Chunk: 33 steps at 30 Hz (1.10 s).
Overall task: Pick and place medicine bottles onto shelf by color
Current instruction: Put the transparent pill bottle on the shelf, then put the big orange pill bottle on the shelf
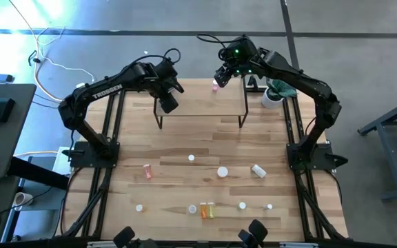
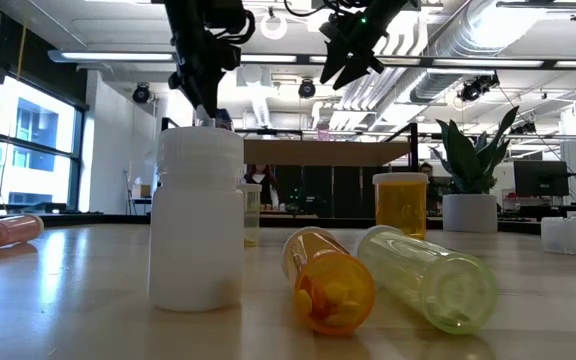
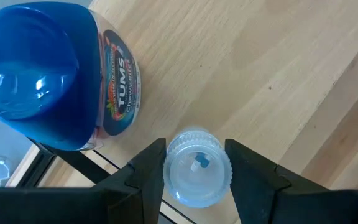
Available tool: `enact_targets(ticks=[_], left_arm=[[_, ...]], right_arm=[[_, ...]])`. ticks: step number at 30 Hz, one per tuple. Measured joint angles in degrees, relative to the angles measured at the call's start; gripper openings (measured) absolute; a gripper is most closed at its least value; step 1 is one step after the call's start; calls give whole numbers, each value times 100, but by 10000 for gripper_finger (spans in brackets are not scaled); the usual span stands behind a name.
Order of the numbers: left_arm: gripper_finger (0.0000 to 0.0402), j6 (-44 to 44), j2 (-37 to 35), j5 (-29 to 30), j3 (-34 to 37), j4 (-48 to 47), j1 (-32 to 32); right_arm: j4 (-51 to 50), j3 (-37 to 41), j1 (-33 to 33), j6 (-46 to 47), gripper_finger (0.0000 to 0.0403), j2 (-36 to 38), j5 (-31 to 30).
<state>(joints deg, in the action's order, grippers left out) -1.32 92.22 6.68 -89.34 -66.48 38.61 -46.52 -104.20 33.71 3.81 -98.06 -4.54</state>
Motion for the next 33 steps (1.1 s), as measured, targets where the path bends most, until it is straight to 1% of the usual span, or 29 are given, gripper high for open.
enact_targets(ticks=[10, 18, 22, 28, 33], left_arm=[[149, 6, 0, -2, 0, -9, 2], [193, 51, 0, -4, 0, -9, 2], [207, -49, -1, -7, 0, 7, 2], [206, -50, -135, -3, 0, 9, 2], [202, -105, -384, -4, 0, 11, 2]], right_arm=[[0, 0, 0, -44, 206, 0, -2], [0, 0, 0, -44, 206, 0, -2], [-26, 0, 0, -177, 206, 0, 0], [-210, 2, -2, -186, 206, 13, 2], [-243, 2, -50, -224, 206, 142, 93]])
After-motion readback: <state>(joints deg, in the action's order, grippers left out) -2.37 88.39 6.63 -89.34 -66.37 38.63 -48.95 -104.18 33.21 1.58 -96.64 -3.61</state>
